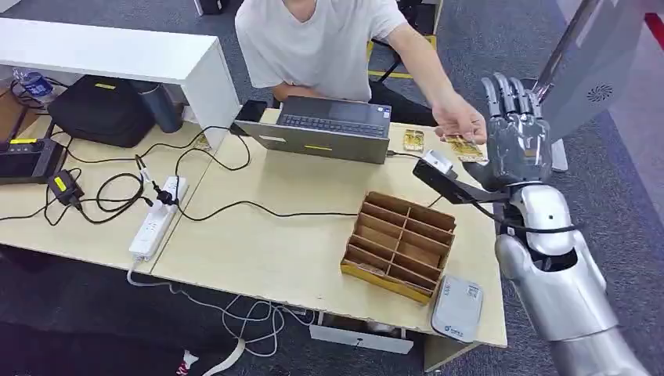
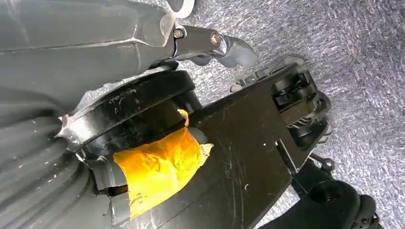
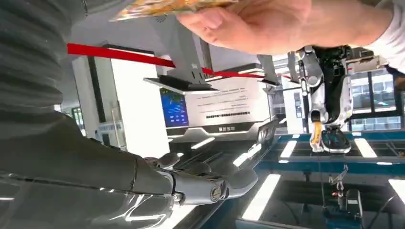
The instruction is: Pass the card to the sensor for recognition and then transmit it.
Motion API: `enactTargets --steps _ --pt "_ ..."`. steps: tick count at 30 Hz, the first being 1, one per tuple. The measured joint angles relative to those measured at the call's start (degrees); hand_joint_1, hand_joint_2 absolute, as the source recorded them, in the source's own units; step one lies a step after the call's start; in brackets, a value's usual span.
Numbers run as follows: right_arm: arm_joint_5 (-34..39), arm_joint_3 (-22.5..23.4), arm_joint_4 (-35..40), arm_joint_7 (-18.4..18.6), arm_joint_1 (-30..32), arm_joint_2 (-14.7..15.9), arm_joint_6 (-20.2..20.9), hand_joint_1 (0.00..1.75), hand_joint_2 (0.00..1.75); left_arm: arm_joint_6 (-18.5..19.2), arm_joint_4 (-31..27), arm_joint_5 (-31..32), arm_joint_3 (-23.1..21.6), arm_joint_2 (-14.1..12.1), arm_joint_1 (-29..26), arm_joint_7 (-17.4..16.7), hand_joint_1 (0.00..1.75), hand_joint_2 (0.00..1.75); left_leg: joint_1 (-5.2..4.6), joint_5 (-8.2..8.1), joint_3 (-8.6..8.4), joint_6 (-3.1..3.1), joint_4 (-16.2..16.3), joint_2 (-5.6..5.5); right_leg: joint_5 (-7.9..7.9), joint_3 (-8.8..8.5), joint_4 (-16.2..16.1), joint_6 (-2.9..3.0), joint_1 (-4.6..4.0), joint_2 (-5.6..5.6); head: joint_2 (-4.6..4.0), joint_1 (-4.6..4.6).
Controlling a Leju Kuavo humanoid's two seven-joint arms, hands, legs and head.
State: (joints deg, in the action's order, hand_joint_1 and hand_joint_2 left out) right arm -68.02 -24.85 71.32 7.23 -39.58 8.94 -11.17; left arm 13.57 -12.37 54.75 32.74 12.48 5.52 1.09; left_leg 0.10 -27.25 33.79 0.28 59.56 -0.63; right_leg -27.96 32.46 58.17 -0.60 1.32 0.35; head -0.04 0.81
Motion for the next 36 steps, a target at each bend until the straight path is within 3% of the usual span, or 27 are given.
enactTargets --steps 4,5,20,28,36 --pt "0.02 -0.81 -0.09 0.09 0.00 -0.33 0.42 0.00 1.75 0.61 0.00 0.33 -0.96 -0.22 0.00 0.31 0.00 1.75 0.00 0.00 0.00 0.00 0.00 0.00 0.00 0.00 0.00 0.00 0.00 -0.01 0.00 0.02" --pt "0.09 -0.94 -0.15 0.13 -0.01 -0.35 0.55 1.75 1.75 0.63 0.00 0.37 -1.09 -0.24 0.00 0.33 0.00 1.75 0.00 0.00 0.00 0.00 0.00 0.00 0.00 0.00 0.00 0.00 0.00 0.00 0.00 0.00" --pt "3.45 -1.12 -0.57 -0.72 0.09 -0.39 0.85 1.75 1.75 2.80 0.00 -0.28 -2.58 -0.87 0.00 0.92 0.00 1.75 0.00 0.00 0.01 0.00 0.00 0.00 0.00 0.03 0.00 0.00 0.00 0.00 -0.02 0.02" --pt "5.46 -1.14 -0.57 -1.55 0.10 -0.48 0.66 1.75 1.75 6.21 -0.02 -0.28 -3.17 -1.44 0.33 2.49 0.00 1.75 0.00 0.00 0.01 0.00 0.00 -0.02 0.00 0.03 0.00 0.00 0.00 0.00 -0.02 0.07" --pt "6.84 -0.61 1.25 -3.21 5.05 0.98 -2.67 1.75 1.75 6.12 -0.02 -1.99 -3.24 -1.57 0.31 2.25 0.00 1.75 0.00 0.00 0.03 0.00 0.01 -0.05 0.00 0.06 -0.05 0.00 0.00 -0.03 0.00 0.02"
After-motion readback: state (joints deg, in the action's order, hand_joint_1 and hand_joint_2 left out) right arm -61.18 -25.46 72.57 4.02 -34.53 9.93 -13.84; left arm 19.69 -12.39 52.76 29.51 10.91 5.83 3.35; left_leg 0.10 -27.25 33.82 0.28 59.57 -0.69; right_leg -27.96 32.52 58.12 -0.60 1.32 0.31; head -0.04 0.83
